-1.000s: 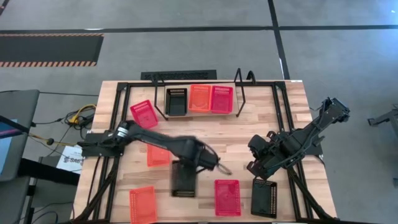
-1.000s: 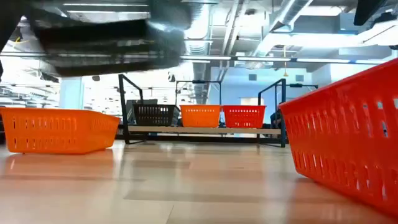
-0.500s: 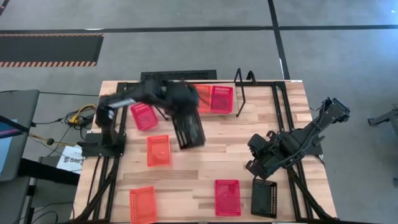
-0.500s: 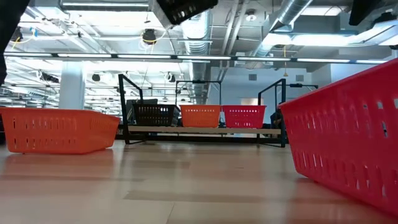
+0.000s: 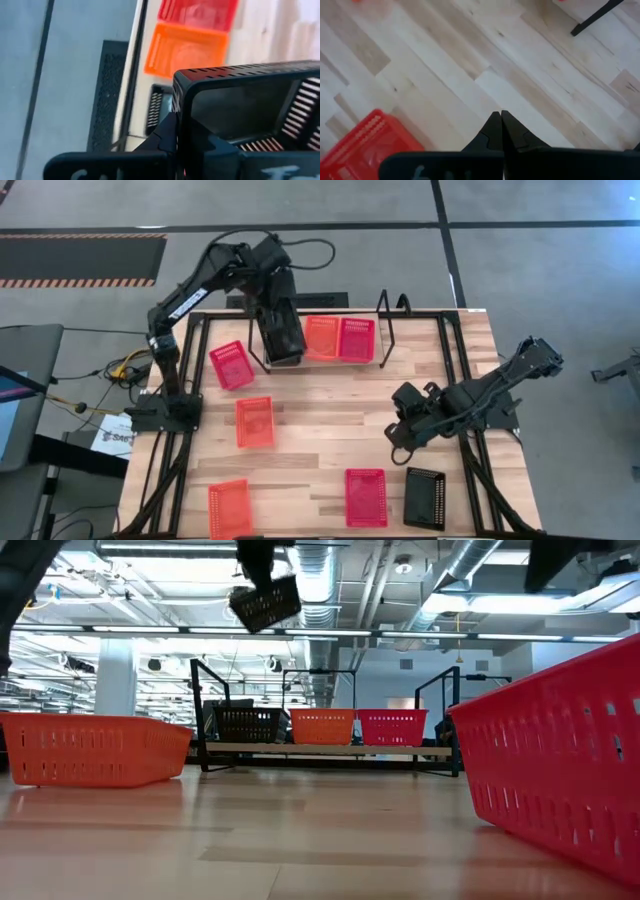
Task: Stack baskets on shelf by color
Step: Stack the left black bin on top of the other black bin on the shelf
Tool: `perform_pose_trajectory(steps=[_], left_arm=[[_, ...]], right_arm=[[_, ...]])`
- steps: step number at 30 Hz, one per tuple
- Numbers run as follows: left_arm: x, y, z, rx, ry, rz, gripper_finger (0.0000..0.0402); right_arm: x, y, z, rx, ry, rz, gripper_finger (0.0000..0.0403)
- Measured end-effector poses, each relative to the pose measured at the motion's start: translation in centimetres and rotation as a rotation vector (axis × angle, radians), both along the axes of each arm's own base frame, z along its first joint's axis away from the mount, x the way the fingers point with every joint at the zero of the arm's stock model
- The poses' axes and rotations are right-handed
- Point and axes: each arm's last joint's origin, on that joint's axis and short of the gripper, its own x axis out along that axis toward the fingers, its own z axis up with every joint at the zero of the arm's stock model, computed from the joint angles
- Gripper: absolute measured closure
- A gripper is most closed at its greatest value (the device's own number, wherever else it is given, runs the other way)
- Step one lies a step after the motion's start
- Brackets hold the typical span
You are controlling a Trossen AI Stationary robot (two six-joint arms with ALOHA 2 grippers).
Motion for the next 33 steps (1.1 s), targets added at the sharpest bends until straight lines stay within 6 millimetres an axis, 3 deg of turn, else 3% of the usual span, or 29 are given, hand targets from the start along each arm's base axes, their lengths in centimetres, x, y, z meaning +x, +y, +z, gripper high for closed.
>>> perform_pose_trajectory(steps=[8,17,33], left_arm=[[1.9,4.9,-4.4,-0.046,0.137,-0.066,0.0401],[4.4,7.7,-9.3,-0.099,0.267,-0.123,0.0401],[4.0,9.0,-10.0,-0.155,0.248,-0.104,0.0401]], right_arm=[[1.1,-1.4,0.1,0.002,-0.052,-0.073,0.0401],[1.6,-1.6,0.2,0.021,-0.09,-0.089,0.0401],[1.6,-1.6,0.2,0.007,-0.08,-0.056,0.0401]])
